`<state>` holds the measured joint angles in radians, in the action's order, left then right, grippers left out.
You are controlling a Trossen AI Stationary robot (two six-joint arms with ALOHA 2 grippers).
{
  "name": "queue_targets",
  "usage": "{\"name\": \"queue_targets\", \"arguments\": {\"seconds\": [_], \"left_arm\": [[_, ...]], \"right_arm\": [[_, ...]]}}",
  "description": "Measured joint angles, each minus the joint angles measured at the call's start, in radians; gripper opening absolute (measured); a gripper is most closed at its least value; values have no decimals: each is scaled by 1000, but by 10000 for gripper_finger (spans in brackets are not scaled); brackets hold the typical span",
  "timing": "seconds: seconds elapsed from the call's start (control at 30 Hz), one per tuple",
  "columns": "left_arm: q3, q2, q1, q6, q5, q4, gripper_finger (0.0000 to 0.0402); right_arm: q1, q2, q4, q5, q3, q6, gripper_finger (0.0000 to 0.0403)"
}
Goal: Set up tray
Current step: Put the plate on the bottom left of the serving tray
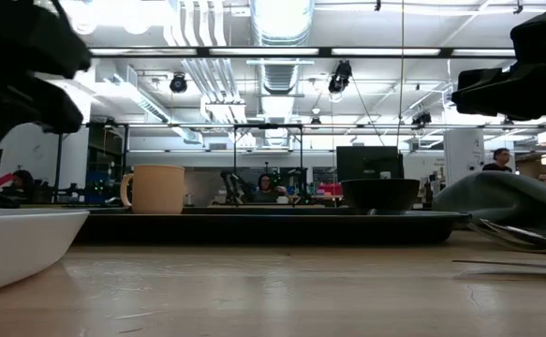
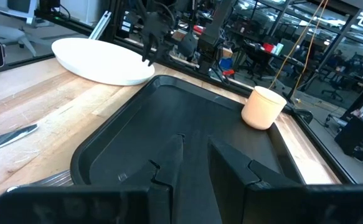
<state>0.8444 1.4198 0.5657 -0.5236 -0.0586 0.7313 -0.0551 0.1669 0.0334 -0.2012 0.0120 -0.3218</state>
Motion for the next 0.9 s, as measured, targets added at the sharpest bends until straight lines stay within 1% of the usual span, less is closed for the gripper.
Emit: {"name": "queue_targets", "arguments": {"seconds": [0.13, 0.37, 0.9], "left_arm": [[1, 0, 25, -80, 7, 48, 62], [-24, 0, 47, -183, 6, 63, 62], [-40, 0, 48, -194, 5, 100, 62]], "right_arm": [[0, 0, 0, 0, 0, 0, 63], [0, 0, 0, 0, 0, 0, 63], [0, 0, 0, 0, 0, 0, 63]]}}
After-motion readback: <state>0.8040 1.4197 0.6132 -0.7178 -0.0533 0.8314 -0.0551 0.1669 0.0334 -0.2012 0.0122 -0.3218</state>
